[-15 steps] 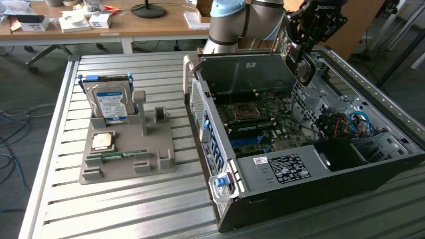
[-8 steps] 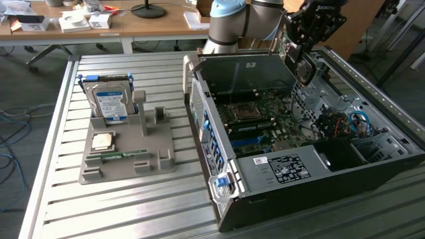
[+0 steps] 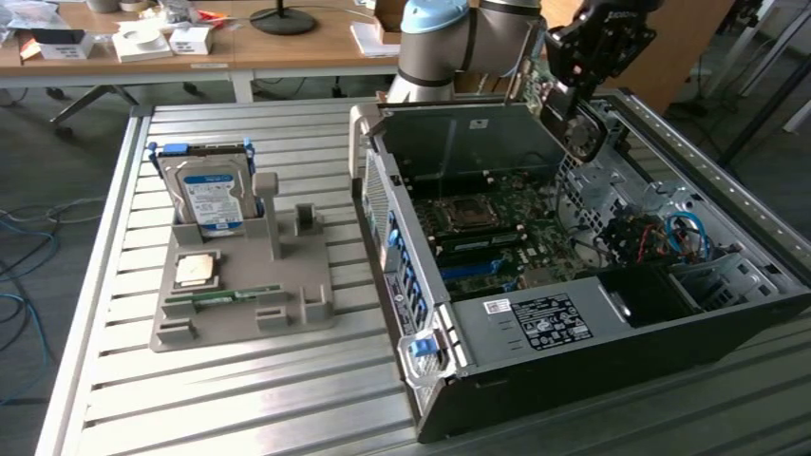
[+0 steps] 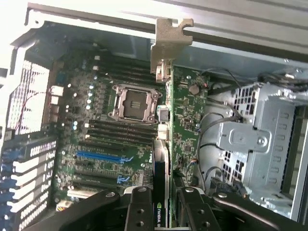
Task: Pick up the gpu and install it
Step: 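Insert the gpu into the slot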
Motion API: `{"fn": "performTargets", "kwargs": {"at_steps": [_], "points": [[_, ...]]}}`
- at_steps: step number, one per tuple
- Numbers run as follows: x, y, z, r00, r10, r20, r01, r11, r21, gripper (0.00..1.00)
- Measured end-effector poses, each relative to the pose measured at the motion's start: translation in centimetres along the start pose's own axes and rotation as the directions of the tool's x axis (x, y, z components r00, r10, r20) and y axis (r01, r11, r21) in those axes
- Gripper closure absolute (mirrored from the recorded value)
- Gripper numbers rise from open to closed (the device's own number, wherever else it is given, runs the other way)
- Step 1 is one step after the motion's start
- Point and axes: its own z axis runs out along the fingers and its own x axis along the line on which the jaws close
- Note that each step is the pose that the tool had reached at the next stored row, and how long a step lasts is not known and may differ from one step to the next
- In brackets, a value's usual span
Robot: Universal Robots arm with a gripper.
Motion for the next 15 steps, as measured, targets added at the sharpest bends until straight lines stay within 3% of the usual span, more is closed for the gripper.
{"fn": "performTargets", "kwargs": {"at_steps": [4, 7, 11, 15], "points": [[0.00, 0.00, 0.01, 0.9976, -0.069, -0.0035, 0.069, 0.9976, -0.0019, 0.74], [0.00, 0.00, 0.03, 0.9924, -0.123, -0.0059, 0.123, 0.9924, -0.0037, 0.74], [0.00, 0.00, 0.06, 0.9821, -0.188, -0.0089, 0.188, 0.9821, -0.0061, 0.74], [0.00, 0.00, 0.08, 0.9671, -0.254, -0.0117, 0.254, 0.9671, -0.0087, 0.74]]}}
